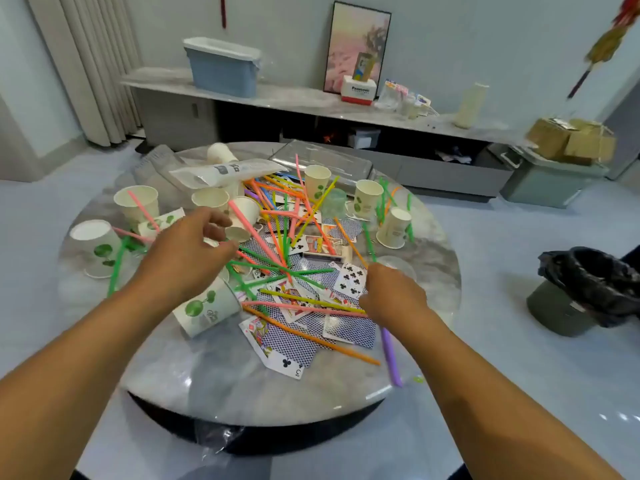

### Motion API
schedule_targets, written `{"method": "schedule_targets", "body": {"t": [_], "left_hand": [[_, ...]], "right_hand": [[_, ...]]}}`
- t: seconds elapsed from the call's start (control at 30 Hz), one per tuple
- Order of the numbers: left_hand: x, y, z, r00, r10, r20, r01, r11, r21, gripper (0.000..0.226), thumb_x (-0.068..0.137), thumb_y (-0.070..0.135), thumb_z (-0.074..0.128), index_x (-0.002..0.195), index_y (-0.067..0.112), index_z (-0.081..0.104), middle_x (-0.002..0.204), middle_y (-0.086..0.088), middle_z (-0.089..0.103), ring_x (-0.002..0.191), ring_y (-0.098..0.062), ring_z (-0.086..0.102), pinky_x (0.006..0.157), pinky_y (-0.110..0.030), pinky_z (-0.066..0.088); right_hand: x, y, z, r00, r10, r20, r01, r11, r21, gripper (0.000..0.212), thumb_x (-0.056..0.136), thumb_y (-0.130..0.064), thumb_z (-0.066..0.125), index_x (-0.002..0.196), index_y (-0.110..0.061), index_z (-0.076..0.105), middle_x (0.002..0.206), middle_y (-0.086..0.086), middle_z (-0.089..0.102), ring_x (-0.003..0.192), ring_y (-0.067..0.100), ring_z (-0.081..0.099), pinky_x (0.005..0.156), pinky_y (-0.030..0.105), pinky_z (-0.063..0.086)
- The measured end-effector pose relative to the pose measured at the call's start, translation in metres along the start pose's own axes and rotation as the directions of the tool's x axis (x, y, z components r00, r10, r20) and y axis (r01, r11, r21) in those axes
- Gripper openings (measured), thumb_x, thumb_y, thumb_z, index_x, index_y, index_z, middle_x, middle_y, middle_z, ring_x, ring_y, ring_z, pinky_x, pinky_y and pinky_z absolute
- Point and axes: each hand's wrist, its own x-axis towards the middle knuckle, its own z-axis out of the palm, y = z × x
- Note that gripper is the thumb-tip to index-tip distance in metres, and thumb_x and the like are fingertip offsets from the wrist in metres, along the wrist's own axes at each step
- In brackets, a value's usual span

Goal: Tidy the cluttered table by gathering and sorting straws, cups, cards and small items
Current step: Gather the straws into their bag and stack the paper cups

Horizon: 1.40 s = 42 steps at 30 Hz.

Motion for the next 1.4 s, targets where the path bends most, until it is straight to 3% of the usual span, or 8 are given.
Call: {"method": "schedule_targets", "body": {"t": [0.17, 0.43, 0.73, 0.87, 1.03, 1.23, 1.33, 1.4], "left_hand": [[0.004, -0.009, -0.008, 0.997, -0.075, -0.019, 0.076, 0.997, 0.029, 0.022, 0.087, 0.03, 0.075, 0.103, 0.034, 0.062, 0.093, 0.014, 0.067, 0.085, -0.019, 0.064, 0.078, -0.038, 0.049], [-0.008, 0.005, 0.01, 0.993, -0.092, 0.07, 0.097, 0.993, -0.063, 0.018, 0.088, 0.027, 0.073, 0.096, 0.035, 0.06, 0.093, 0.01, 0.069, 0.063, -0.016, 0.063, 0.05, -0.026, 0.044], [-0.046, 0.026, 0.041, 0.923, -0.224, 0.314, 0.299, 0.93, -0.215, 0.01, 0.092, 0.022, 0.071, 0.1, 0.02, 0.067, 0.091, -0.007, 0.07, 0.078, -0.022, 0.069, 0.074, -0.043, 0.06], [-0.068, 0.031, 0.067, 0.839, -0.292, 0.459, 0.501, 0.742, -0.446, 0.015, 0.097, 0.022, 0.066, 0.107, 0.01, 0.067, 0.094, -0.011, 0.069, 0.075, -0.018, 0.065, 0.071, -0.028, 0.058], [-0.07, 0.038, 0.094, 0.756, -0.386, 0.529, 0.653, 0.507, -0.564, 0.025, 0.101, 0.037, 0.06, 0.108, 0.014, 0.064, 0.106, -0.011, 0.072, 0.085, -0.022, 0.066, 0.084, -0.037, 0.06], [-0.052, 0.038, 0.102, 0.625, -0.428, 0.653, 0.767, 0.179, -0.616, 0.037, 0.103, 0.044, 0.053, 0.104, 0.007, 0.053, 0.084, -0.012, 0.058, 0.072, -0.021, 0.058, 0.069, -0.033, 0.051], [-0.046, 0.036, 0.113, 0.545, -0.461, 0.7, 0.805, 0.055, -0.591, 0.051, 0.104, 0.042, 0.051, 0.132, 0.0, 0.048, 0.108, -0.019, 0.063, 0.11, -0.033, 0.063, 0.091, -0.043, 0.054], [-0.047, 0.039, 0.118, 0.509, -0.482, 0.713, 0.827, 0.045, -0.56, 0.056, 0.105, 0.037, 0.052, 0.144, -0.001, 0.042, 0.108, -0.02, 0.061, 0.114, -0.034, 0.06, 0.094, -0.044, 0.053]], "right_hand": [[-0.01, 0.019, 0.004, 0.971, 0.17, 0.167, -0.154, 0.982, -0.106, 0.039, 0.088, -0.024, 0.063, 0.122, -0.015, 0.044, 0.116, 0.006, 0.061, 0.108, 0.03, 0.063, 0.074, 0.034, 0.043], [-0.016, 0.018, 0.026, 0.962, 0.223, 0.16, -0.222, 0.975, -0.023, 0.038, 0.088, -0.01, 0.057, 0.124, -0.014, 0.043, 0.12, 0.008, 0.059, 0.109, 0.03, 0.061, 0.076, 0.033, 0.043], [-0.022, 0.018, 0.018, 0.976, 0.206, 0.073, -0.212, 0.973, 0.092, 0.031, 0.09, -0.013, 0.058, 0.112, -0.015, 0.036, 0.105, 0.007, 0.061, 0.087, 0.03, 0.054, 0.075, 0.035, 0.047], [-0.021, -0.004, 0.001, 0.99, 0.139, 0.023, -0.14, 0.985, 0.099, 0.037, 0.089, -0.022, 0.061, 0.117, -0.015, 0.038, 0.107, 0.006, 0.064, 0.093, 0.032, 0.061, 0.07, 0.033, 0.041], [-0.015, -0.05, -0.007, 0.998, 0.057, 0.033, -0.063, 0.975, 0.212, 0.035, 0.085, -0.029, 0.063, 0.108, -0.021, 0.038, 0.095, 0.001, 0.057, 0.091, 0.031, 0.059, 0.07, 0.035, 0.044], [-0.008, -0.058, -0.005, 0.993, 0.076, 0.089, -0.095, 0.967, 0.237, 0.045, 0.084, -0.028, 0.064, 0.122, -0.015, 0.042, 0.091, 0.001, 0.057, 0.087, 0.028, 0.06, 0.066, 0.034, 0.044], [-0.01, -0.043, -0.003, 0.98, 0.119, 0.16, -0.154, 0.962, 0.225, 0.053, 0.084, -0.029, 0.066, 0.128, -0.016, 0.038, 0.102, 0.003, 0.062, 0.096, 0.029, 0.065, 0.075, 0.036, 0.051], [-0.011, -0.031, -0.002, 0.977, 0.159, 0.139, -0.179, 0.974, 0.142, 0.051, 0.086, -0.031, 0.065, 0.126, -0.018, 0.036, 0.11, 0.004, 0.065, 0.102, 0.029, 0.065, 0.074, 0.034, 0.046]]}}
